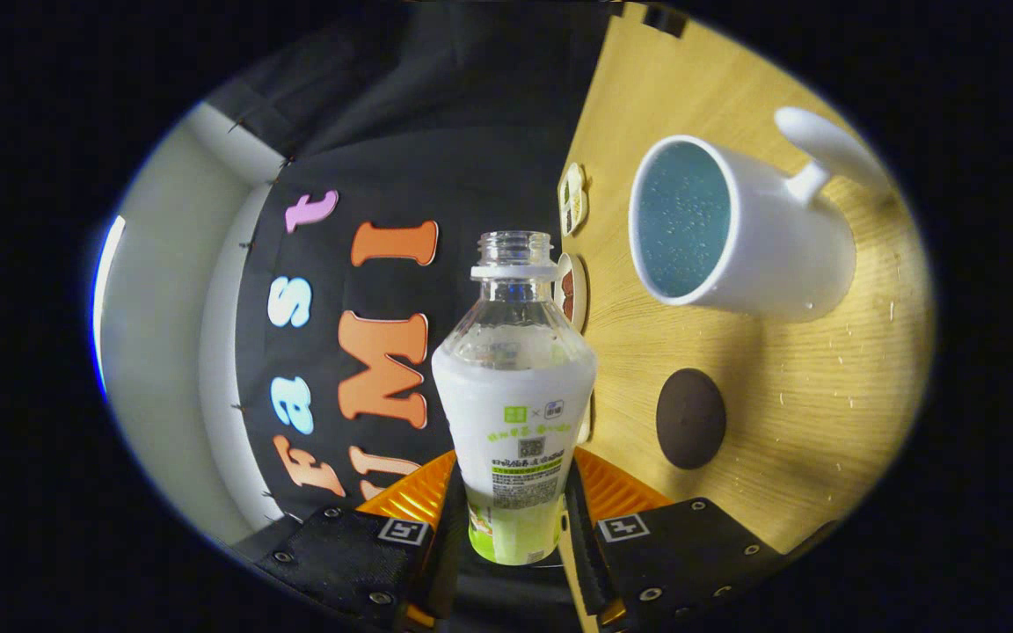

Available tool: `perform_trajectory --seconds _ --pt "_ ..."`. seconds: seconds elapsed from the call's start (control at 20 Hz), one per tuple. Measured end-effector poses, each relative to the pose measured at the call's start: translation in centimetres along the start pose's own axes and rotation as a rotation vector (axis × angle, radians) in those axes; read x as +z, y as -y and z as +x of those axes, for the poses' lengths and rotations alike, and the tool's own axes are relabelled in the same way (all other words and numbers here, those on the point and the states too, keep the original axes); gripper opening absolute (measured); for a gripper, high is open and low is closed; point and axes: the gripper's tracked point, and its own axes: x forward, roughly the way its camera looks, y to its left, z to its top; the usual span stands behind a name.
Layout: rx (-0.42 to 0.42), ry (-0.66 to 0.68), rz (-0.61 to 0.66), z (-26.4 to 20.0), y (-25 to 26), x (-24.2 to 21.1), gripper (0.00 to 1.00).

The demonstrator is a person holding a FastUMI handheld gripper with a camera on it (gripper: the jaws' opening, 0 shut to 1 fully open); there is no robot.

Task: Take the bottle from table, then pour the juice into the cup, finally place the bottle on the coaster

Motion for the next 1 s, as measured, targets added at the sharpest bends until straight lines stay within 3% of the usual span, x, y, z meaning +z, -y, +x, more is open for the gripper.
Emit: perform_trajectory --seconds 0.2,0.65,0.85,1.0 --pt "-0.017 -0.025 -0.256 0.3 -0.1 -0.1 0.55" --pt "0.034 -0.031 -0.894 2.9 -1.9 1.0 0.56" --pt "0.083 -0.009 -1.115 3.8 -3.0 1.2 0.55" --pt "0.071 -0.017 -1.293 4.6 -2.4 1.0 0.55"
